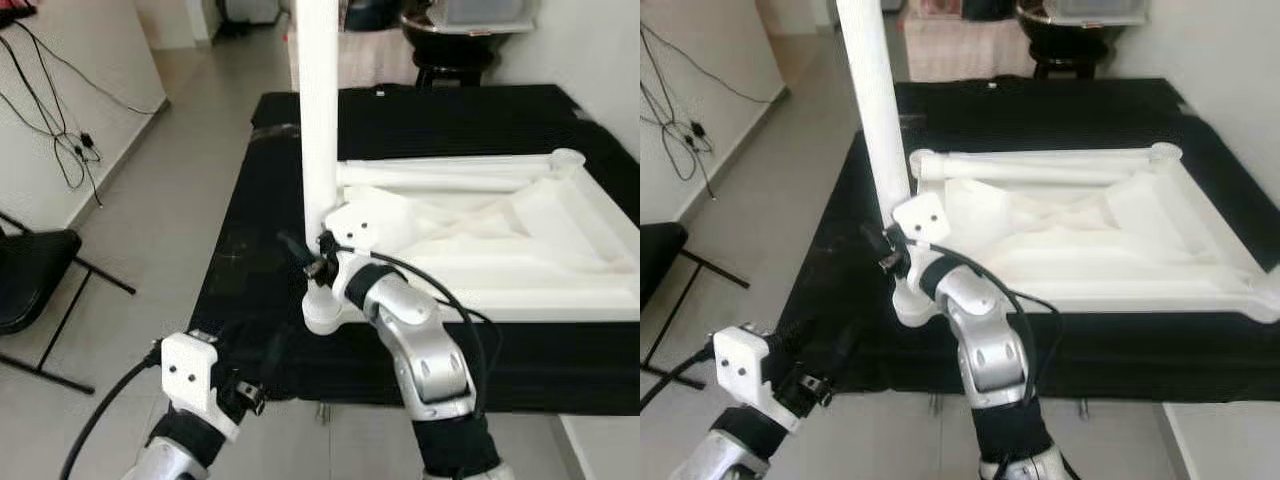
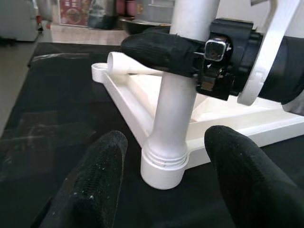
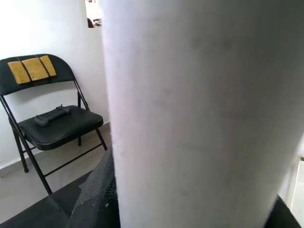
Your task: Building children table
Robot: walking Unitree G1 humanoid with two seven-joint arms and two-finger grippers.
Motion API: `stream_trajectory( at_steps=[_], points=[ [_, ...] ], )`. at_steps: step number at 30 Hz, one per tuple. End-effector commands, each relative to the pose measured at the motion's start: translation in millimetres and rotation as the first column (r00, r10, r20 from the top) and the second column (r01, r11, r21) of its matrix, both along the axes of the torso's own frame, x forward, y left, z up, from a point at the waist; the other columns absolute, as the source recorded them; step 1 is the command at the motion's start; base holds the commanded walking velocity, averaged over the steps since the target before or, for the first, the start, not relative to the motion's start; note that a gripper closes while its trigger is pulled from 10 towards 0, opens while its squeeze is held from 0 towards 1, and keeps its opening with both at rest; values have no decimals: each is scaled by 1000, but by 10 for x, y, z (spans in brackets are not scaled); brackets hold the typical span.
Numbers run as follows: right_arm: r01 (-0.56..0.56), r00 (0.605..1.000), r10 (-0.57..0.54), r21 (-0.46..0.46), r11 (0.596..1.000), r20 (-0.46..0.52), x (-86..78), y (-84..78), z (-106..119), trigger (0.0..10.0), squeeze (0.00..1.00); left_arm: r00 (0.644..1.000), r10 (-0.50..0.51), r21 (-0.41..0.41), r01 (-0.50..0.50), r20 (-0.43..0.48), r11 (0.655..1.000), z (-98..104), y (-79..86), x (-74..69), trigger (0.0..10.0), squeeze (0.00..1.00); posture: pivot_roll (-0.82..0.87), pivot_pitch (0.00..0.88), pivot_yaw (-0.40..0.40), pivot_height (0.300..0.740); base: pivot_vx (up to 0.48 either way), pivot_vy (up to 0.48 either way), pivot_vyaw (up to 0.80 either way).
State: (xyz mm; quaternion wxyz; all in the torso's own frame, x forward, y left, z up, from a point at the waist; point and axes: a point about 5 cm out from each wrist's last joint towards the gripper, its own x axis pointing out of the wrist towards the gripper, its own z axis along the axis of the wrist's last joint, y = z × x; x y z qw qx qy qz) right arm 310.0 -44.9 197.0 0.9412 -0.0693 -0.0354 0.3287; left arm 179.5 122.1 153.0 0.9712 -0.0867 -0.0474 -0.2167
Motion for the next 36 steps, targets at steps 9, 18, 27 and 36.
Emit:
stream_trajectory(
  at_steps=[9,18,27,36],
  points=[
    [-117,987,118,10,993,-113,-14,116,-63,10000,1000,1000,17,-2,-18,-15,1000,-48,23,-2,10000,0,102,134,9,740,0,0,0],
    [-708,705,709,-77,701,-21,-62,89,264,10000,0,1000,7,-7,-7,-15,1000,-44,-12,-11,10000,0,112,136,6,740,0,0,0],
    [-804,584,810,-177,567,-58,138,89,463,10000,0,1000,18,-7,-18,-14,1000,-33,-11,-47,10000,0,130,144,-1,740,0,0,0],
    [-879,474,873,-107,464,-112,205,70,422,0,0,1000,17,-7,-18,-17,1000,-28,-16,-59,10000,0,134,153,-2,740,0,0,0]
  ],
)
